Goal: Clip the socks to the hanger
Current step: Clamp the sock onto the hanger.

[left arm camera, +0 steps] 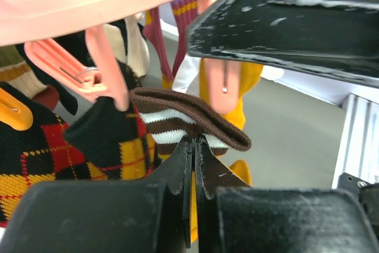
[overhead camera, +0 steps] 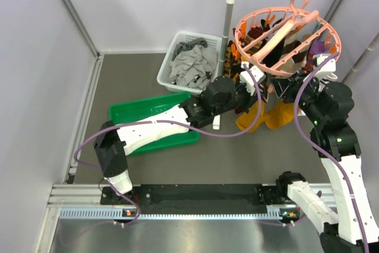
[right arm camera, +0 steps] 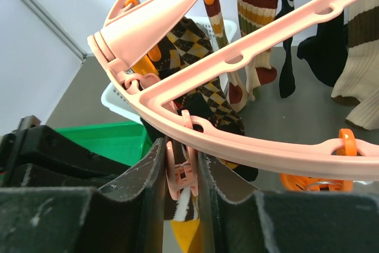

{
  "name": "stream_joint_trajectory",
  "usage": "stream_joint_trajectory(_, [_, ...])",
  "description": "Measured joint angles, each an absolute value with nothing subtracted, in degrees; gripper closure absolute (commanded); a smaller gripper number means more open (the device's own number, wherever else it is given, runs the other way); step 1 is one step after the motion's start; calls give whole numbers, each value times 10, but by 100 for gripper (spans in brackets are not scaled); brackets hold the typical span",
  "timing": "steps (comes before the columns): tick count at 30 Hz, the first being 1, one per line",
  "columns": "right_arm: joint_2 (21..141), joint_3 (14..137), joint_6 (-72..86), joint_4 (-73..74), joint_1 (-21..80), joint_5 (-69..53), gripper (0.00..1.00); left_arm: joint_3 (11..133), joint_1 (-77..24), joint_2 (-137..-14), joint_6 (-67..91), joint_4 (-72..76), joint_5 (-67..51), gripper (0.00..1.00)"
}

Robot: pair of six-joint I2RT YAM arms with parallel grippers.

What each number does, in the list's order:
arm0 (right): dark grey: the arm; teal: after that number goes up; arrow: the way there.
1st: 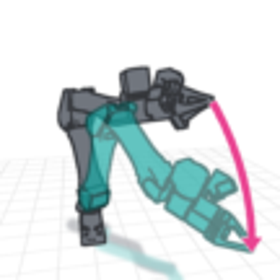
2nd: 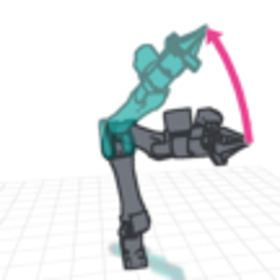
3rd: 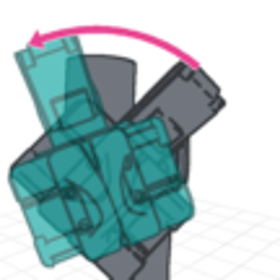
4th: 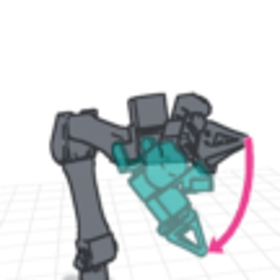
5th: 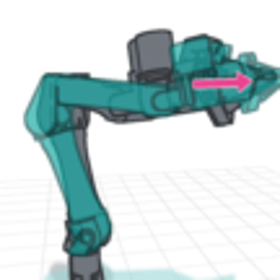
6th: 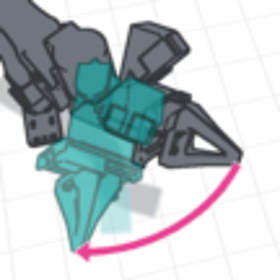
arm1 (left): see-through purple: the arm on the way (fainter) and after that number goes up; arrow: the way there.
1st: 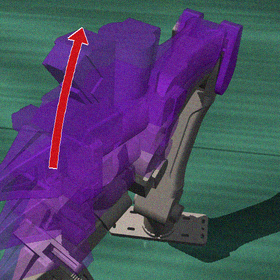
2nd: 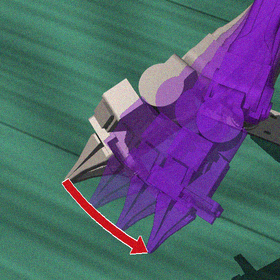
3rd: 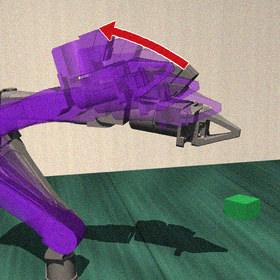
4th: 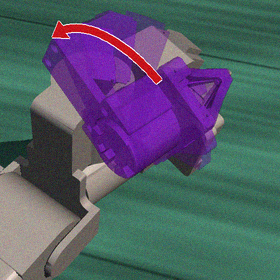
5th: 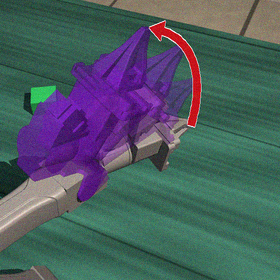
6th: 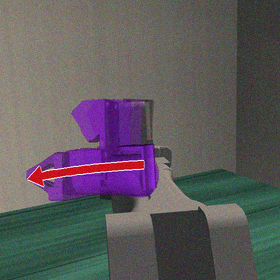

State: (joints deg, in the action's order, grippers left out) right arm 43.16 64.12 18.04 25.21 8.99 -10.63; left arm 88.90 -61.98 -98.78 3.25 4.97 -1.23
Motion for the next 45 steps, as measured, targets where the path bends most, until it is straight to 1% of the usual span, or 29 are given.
stream_joint_trajectory(14, [428,643,182,253,90,-107,100,917,-624,-1021,37,6,27,100])
stream_joint_trajectory(28, [424,642,181,253,90,-106,100,978,-635,-1033,47,-28,50,100])
stream_joint_trajectory(45, [411,639,171,254,90,-72,100,986,-648,-1037,49,-53,57,100])
